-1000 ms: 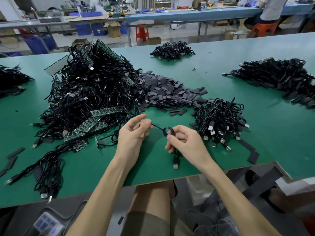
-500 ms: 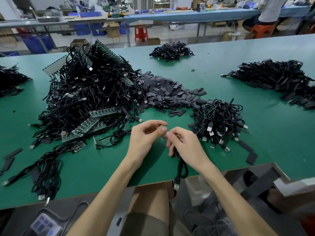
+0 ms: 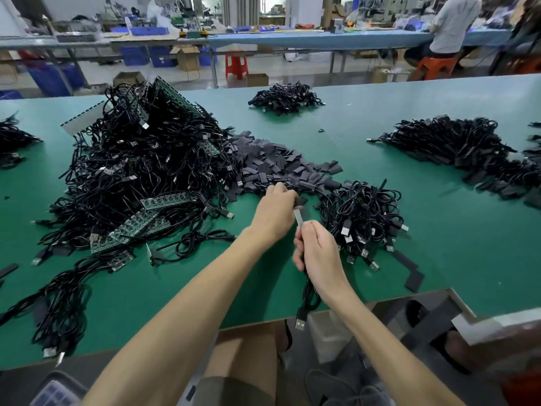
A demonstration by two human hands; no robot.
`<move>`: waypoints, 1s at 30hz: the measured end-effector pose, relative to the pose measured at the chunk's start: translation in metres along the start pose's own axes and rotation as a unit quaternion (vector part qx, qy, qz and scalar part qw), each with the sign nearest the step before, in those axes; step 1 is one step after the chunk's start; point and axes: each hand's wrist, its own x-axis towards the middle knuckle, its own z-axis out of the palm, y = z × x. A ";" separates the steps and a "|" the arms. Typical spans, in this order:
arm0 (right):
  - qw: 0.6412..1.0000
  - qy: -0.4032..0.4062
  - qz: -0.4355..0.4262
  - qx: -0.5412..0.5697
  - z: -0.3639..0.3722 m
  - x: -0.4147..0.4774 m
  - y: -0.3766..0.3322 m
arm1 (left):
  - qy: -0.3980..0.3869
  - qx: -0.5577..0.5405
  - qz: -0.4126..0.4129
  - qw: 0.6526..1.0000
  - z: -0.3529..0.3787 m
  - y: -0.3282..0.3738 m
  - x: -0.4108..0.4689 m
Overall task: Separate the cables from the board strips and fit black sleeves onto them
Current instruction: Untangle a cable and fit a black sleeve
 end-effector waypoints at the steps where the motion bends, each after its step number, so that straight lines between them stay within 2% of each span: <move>1: 1.000 0.000 0.000 -0.003 0.000 0.000 0.000 | -0.008 0.052 -0.002 0.999 0.005 0.003 0.003; 4: 1.000 -0.002 -0.004 -0.022 0.002 0.000 0.000 | 0.007 0.119 -0.014 0.993 0.015 0.009 0.011; 10: 1.000 0.011 0.003 0.002 -0.002 0.000 0.002 | 0.092 0.170 0.051 0.980 0.011 -0.002 0.000; 12: 1.000 0.019 0.006 0.017 -0.004 0.002 0.004 | 0.159 0.090 0.015 0.983 0.006 -0.003 -0.008; 14: 0.999 0.032 0.010 0.026 -0.005 0.004 0.006 | 0.184 -0.063 -0.035 0.980 -0.003 -0.002 -0.020; 16: 0.999 0.042 0.011 0.031 -0.005 0.006 0.009 | 0.115 -0.228 -0.043 0.966 -0.012 -0.003 -0.035; 18: 0.998 0.044 0.006 0.036 -0.005 0.006 0.012 | 0.033 -0.319 -0.028 0.947 -0.020 -0.006 -0.054; 20: 0.999 0.036 0.000 0.031 -0.005 0.007 0.013 | 0.003 -0.360 -0.018 0.933 -0.023 -0.010 -0.070; 24: 1.000 0.002 -0.010 0.014 -0.002 0.007 0.012 | -0.009 -0.416 -0.034 0.909 -0.019 -0.013 -0.089; 27: 0.999 -0.025 -0.017 0.015 -0.001 0.005 0.009 | 0.010 -0.431 -0.035 0.902 -0.017 -0.012 -0.099; 30: 0.999 -0.036 -0.022 0.020 -0.003 0.004 0.008 | -0.006 -0.437 -0.021 0.899 -0.018 -0.010 -0.101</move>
